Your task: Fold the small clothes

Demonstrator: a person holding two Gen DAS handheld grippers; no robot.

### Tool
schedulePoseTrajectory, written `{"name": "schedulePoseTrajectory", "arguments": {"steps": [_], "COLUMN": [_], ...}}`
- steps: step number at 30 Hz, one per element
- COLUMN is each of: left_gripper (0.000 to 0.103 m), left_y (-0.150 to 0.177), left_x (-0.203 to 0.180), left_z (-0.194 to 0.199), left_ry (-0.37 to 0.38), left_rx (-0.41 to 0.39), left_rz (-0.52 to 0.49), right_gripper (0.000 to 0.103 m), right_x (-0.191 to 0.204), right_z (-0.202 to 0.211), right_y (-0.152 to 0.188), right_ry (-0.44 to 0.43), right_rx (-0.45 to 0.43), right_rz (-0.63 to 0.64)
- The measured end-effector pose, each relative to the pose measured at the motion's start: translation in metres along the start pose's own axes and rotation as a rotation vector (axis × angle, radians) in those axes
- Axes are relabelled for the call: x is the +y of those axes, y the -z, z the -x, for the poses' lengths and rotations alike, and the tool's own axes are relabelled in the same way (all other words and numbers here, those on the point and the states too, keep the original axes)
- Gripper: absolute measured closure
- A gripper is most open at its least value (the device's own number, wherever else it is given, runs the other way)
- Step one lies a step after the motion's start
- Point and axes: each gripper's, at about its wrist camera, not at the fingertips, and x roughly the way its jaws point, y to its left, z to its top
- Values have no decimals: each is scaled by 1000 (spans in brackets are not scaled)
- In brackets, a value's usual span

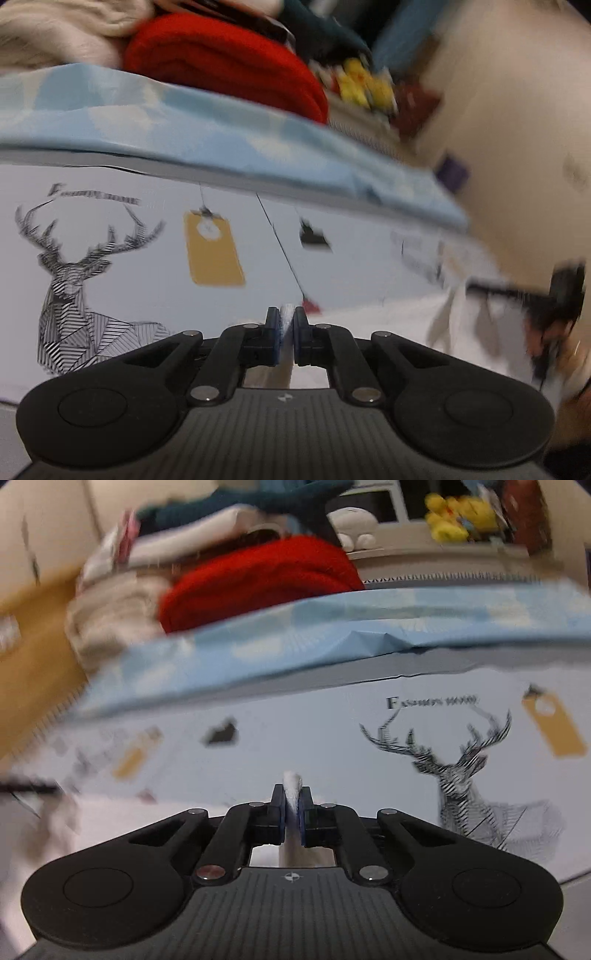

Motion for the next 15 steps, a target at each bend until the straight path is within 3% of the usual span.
{"name": "schedulePoseTrajectory", "arguments": {"steps": [2,4,7,8,10,11,12,15], "left_gripper": [96,96,95,89,51,25,14,14], "left_y": [-4,-3,5,6,4,3,3,5], "left_x": [20,41,46,43,39,37,33,23], "left_z": [-4,-18,-35,-36,-32,-26,-15,24], "left_ry": [-88,-215,-259,-268,-287,-306,-325,-311], "left_rx": [-15,12,61,59,67,61,34,9], "left_rz": [107,207,231,223,225,233,231,202], "right_gripper": [97,97,95,88,72,52,48,47], "right_x": [-16,-30,-52,-51,-46,-44,-42,-24], "right_z": [1,-16,-49,-56,-55,-49,-39,7], "right_y": [-8,-14,-8,-5,0,2,3,9], "right_ry": [-1,140,244,249,247,234,227,225], "right_rx": [-11,33,149,178,165,148,128,81], "right_rz": [-121,-213,-372,-380,-373,-373,-374,-275]}}
